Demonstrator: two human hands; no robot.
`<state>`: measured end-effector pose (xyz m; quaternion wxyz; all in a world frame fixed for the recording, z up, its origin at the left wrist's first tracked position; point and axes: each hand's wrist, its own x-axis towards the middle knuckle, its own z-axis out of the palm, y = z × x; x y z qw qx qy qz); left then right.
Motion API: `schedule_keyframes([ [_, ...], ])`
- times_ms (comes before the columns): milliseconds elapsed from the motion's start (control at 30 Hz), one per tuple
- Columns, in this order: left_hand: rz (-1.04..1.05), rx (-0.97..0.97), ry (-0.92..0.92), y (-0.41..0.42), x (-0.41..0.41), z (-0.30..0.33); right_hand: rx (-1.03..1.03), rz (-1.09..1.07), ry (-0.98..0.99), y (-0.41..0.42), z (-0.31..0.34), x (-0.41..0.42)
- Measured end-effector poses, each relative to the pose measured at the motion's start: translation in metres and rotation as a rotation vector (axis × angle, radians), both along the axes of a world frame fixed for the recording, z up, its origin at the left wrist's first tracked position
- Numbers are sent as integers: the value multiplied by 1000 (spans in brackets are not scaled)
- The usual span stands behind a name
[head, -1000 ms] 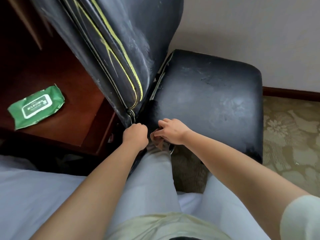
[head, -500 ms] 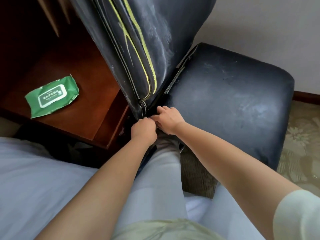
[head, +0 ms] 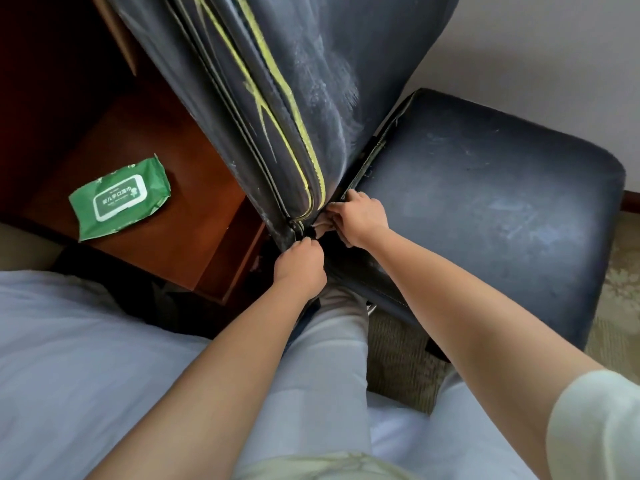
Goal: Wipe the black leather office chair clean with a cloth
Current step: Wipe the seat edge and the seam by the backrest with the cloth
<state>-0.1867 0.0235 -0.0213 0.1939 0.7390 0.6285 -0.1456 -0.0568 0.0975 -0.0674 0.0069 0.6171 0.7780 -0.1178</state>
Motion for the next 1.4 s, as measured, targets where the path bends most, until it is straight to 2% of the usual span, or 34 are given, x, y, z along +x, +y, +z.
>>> schedule_keyframes([
  [100, -31, -36, -15, 2, 5, -5, 22, -9, -19, -3, 3, 7],
  [300, -88, -42, 14, 7, 15, -7, 61, 281, -180, -17, 6, 20],
  [367, -73, -28, 18, 11, 19, -7, 83, 313, -217, -15, 4, 25],
  [500, -73, -34, 12, 23, 25, -12, 52, 220, -214, -3, 1, 29],
  [600, -59, -108, 6, 31, 30, -14, 25, 118, -174, 1, 4, 25],
  [800, -25, -214, 82, 29, 48, -20, 26, 237, -190, 3, 3, 35],
  [1000, -29, -208, 109, 29, 51, -30, 23, 43, -156, 27, 4, 30],
  [1200, -36, -250, 139, 36, 56, -25, -63, 224, -128, 11, 5, 37],
  [1400, -75, -280, 201, 40, 56, -24, -36, 41, -145, 30, 5, 34],
])
